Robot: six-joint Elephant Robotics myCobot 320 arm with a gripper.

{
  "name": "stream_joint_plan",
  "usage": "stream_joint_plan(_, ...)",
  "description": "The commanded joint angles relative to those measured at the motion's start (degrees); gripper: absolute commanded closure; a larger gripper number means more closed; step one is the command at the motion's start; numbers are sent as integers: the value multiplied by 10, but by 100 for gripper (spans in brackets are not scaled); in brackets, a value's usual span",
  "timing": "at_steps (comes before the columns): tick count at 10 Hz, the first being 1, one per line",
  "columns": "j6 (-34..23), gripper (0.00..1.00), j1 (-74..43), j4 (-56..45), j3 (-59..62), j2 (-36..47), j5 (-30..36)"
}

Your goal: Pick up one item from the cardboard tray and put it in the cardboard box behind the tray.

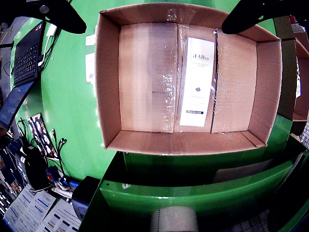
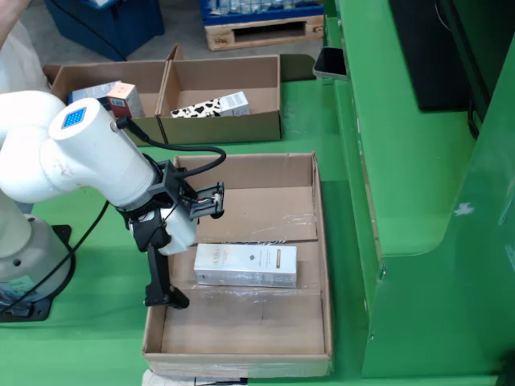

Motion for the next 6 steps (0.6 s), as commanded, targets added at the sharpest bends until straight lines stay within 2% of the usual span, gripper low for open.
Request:
stream_joint_plan(1, 4, 0, 2, 5, 24, 7, -2)
stream_joint_plan(6, 6, 0, 3, -21, 90, -36, -2)
